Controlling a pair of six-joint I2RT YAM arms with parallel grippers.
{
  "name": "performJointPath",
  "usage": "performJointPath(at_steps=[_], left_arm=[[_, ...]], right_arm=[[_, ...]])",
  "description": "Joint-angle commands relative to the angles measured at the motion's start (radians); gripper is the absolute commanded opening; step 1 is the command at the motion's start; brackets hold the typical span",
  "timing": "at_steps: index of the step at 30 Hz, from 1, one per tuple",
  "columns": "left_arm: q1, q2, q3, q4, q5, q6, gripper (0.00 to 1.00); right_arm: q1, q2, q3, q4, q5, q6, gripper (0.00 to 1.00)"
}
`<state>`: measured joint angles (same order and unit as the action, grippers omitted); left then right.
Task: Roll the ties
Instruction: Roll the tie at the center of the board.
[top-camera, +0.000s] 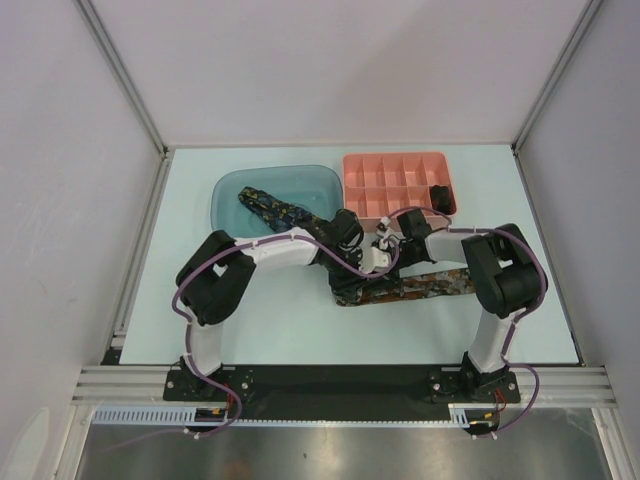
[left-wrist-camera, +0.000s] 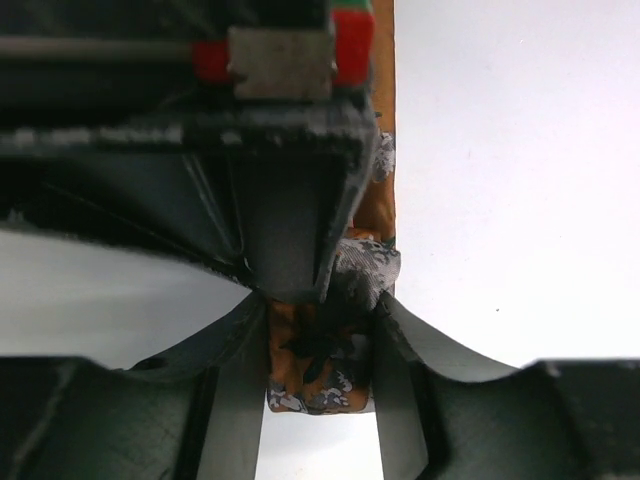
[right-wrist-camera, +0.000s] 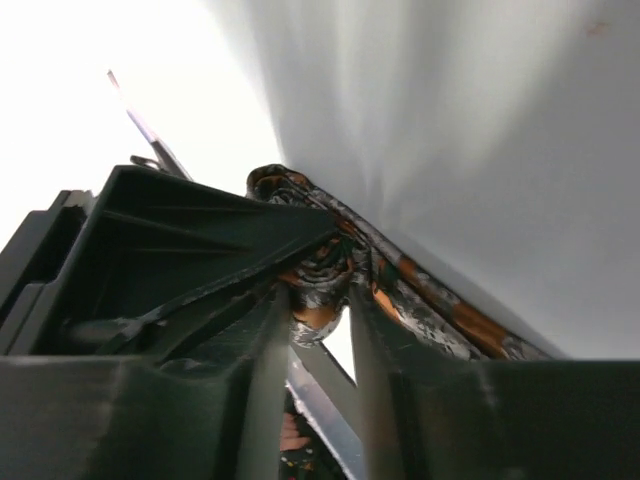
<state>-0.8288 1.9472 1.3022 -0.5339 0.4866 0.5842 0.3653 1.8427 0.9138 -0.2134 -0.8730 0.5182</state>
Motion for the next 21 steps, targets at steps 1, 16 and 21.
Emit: performJointPath(at_steps=[1, 16, 21], left_arm=[[-0.018, 0.052, -0.015, -0.012, -0.060, 0.022, 0.47], [0.060, -0.194, -0.248, 0.295, 0.118, -0.144, 0.87], [0.059, -0.139, -0.205, 0.327, 0.174, -0.202, 0.90]], right_arm=[[0.006, 0.015, 0.004, 0.010, 0.021, -0.030, 0.11], [-0.085, -0.036, -0.015, -0.144, 0.183, -0.260, 0.00], [-0.081, -0.046, -0.018, -0.149, 0.216, -0.274, 0.00]])
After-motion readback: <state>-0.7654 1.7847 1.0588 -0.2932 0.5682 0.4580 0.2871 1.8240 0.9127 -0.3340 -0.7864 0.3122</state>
